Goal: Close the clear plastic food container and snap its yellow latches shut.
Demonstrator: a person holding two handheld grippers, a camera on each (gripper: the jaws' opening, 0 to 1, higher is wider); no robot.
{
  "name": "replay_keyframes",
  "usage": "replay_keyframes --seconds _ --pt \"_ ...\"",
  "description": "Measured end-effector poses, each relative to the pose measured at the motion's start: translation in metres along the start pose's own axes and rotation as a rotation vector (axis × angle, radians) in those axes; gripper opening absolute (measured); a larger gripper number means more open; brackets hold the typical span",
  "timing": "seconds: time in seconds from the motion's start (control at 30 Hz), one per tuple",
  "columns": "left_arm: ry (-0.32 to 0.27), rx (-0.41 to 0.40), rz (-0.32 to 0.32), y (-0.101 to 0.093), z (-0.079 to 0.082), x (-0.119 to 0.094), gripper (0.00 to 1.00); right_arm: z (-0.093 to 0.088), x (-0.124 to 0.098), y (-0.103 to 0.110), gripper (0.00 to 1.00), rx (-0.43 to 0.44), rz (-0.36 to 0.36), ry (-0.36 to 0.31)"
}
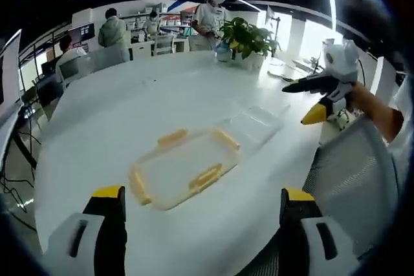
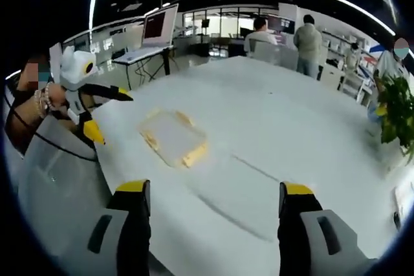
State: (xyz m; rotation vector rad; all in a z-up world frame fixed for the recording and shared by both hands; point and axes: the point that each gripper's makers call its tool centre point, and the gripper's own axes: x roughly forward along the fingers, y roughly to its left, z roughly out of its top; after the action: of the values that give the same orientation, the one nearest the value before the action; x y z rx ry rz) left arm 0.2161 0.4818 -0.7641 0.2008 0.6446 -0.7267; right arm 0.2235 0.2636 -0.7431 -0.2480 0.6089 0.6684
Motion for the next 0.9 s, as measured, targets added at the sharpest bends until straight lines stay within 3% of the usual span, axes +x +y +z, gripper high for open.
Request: replay_keyframes --seconds 0.1,0.2,0.33,0.43,0.53,0.6,0.67,0.73,0.9 --pt "-0.011 0.009 -0.071 -0.004 0.004 -0.001 0.99 0.006 0.002 0.002 0.81 -0.072 0.02 -0.002" --pt "-0.016 0.038 -0.102 0.0 0.006 0.0 0.99 0.011 0.006 0.007 0.81 -0.113 0.064 -0.006" --pt "0.028 0.182 -0.12 0.011 0.002 0.002 0.99 0.015 0.011 0.013 0.84 -0.227 0.118 0.01" --pt "0.117 0.15 -0.194 0.008 -0.011 0.0 0.95 0.02 0.015 0.015 0.83 -0.276 0.147 0.015" --pt "0.21 0.214 -0.174 0.024 -0.021 0.003 0.92 0.028 0.02 0.019 0.78 -0.294 0.194 0.02" --pt "0.241 0.263 -0.176 0.031 -0.023 0.005 0.92 0.032 0.024 0.021 0.75 -0.33 0.216 0.03" --pt "0.273 0.302 -0.204 0.033 -0.026 0.007 0.85 0.034 0.028 0.022 0.74 -0.369 0.231 0.048" --pt "0.269 0.34 -0.233 0.031 -0.024 0.009 0.81 0.035 0.031 0.024 0.74 -0.385 0.249 0.054" --pt "0.333 0.409 -0.236 0.045 -0.022 0.011 0.81 0.031 0.042 0.028 0.74 -0.445 0.307 0.103"
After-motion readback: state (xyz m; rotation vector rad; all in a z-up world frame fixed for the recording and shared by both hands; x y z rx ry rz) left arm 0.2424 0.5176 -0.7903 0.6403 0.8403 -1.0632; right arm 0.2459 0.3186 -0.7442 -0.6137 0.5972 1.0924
